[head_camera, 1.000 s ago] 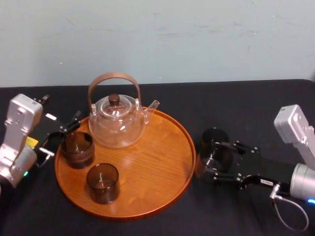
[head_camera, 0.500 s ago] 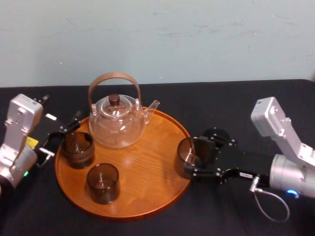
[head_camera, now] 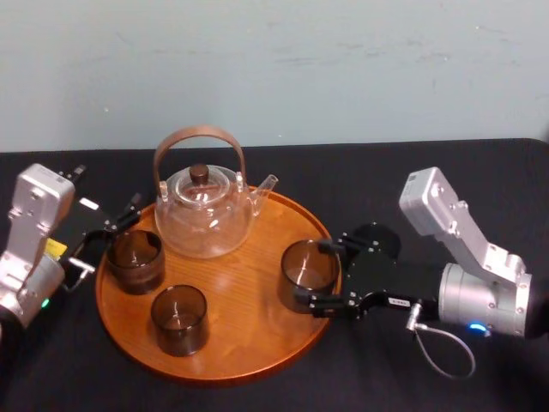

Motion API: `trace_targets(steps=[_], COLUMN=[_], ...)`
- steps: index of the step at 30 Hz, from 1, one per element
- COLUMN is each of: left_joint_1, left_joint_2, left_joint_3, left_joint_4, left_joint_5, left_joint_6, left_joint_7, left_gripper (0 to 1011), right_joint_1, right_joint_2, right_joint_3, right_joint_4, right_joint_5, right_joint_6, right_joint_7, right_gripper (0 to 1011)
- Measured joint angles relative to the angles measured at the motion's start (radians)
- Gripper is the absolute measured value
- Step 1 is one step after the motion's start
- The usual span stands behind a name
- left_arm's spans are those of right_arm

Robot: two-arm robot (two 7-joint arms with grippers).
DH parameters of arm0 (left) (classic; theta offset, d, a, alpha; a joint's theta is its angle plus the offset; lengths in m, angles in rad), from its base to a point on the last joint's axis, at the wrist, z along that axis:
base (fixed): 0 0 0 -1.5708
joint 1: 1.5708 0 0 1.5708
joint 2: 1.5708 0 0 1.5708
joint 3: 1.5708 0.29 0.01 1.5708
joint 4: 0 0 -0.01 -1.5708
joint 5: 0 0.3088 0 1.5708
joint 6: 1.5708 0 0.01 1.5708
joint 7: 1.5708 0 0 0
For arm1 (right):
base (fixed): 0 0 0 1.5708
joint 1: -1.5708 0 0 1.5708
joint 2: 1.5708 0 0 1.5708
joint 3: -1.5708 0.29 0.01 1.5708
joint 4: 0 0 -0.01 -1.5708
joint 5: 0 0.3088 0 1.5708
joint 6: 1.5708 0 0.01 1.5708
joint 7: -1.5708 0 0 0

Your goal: Pick up the glass from the table and place it on the tray.

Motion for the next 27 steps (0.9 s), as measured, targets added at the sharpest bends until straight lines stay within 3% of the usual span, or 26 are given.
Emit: trace_targets(steps=[27], left_joint_1=[0.0], left_joint_2=[0.0], left_joint_3=[0.0], left_joint_4=[0.0], left_joint_5=[0.0], left_joint_6=[0.0], left_joint_7=[0.0], left_gripper=[1001], right_joint_1=[0.08], right_joint_2=[-0.059], right_joint_3=[-0.091], right_joint_4=[0.09], right_joint_5=[-0.023], right_joint_6=[-0.015], right_joint_7=[0.043], right_gripper=[899])
